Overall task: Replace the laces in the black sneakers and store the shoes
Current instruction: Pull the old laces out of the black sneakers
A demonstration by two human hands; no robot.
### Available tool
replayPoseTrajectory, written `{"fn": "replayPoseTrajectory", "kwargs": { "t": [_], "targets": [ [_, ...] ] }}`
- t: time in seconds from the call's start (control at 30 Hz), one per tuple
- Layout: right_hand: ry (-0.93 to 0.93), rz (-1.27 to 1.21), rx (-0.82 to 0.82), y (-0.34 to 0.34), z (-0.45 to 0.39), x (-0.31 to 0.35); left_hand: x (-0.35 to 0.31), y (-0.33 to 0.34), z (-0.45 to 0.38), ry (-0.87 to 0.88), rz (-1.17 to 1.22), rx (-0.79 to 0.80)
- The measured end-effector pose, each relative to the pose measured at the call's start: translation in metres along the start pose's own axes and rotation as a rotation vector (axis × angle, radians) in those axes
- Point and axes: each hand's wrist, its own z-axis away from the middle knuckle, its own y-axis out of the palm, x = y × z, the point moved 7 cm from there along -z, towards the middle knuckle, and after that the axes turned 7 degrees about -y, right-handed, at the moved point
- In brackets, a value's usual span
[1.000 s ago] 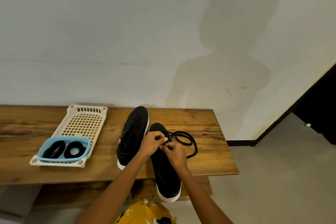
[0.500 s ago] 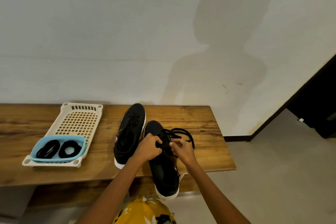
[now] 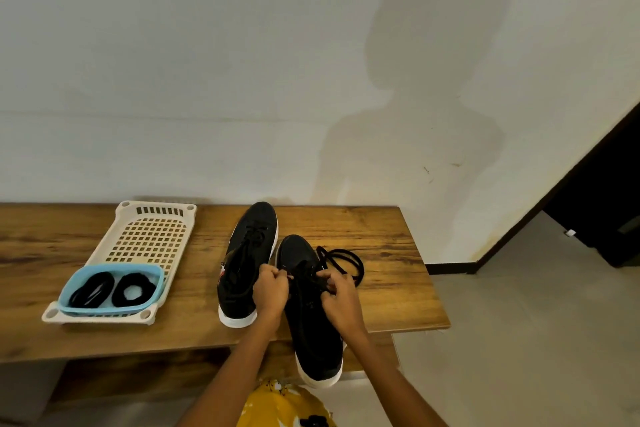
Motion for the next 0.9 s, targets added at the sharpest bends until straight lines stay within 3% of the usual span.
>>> {"fn": "replayPoseTrajectory", "kwargs": {
  "t": [0.1, 0.27, 0.37, 0.5, 0.7, 0.77, 0.8, 0.87, 0.9],
  "targets": [
    [-0.126, 0.31, 0.125, 0.01, -0.007, 0.016, -0.001, 0.002, 0.001, -0.047, 0.008, 0.031],
    [-0.261, 0.578, 0.124, 0.005, -0.023, 0.037, -0.018, 0.006, 0.012, 0.134, -0.232, 0.059],
    [-0.37, 0.76, 0.287, 0.014, -0.029, 0.055, -0.021, 0.012, 0.015, 0.251, -0.38, 0.151],
    [-0.177, 0.495, 0.305, -0.009, -0.062, 0.088, -0.014, 0.014, 0.018, 0.336, -0.48, 0.252],
    [0.165, -0.054, 0.41, -0.014, -0.073, 0.103, -0.034, 0.014, 0.032, 0.398, -0.456, 0.183],
    [0.195, -0.181, 0.379, -0.012, -0.067, 0.094, -0.027, 0.013, 0.025, 0.257, -0.29, 0.181],
    [0.161, -0.149, 0.366, -0.013, -0.065, 0.086, -0.022, 0.013, 0.021, 0.134, -0.088, 0.229],
    [0.02, 0.093, 0.41, -0.013, -0.056, 0.069, -0.013, 0.015, 0.019, -0.083, 0.284, 0.338],
    [-0.047, 0.207, 0.461, -0.01, -0.048, 0.058, -0.012, 0.015, 0.019, -0.109, 0.354, 0.362]
  ]
}}
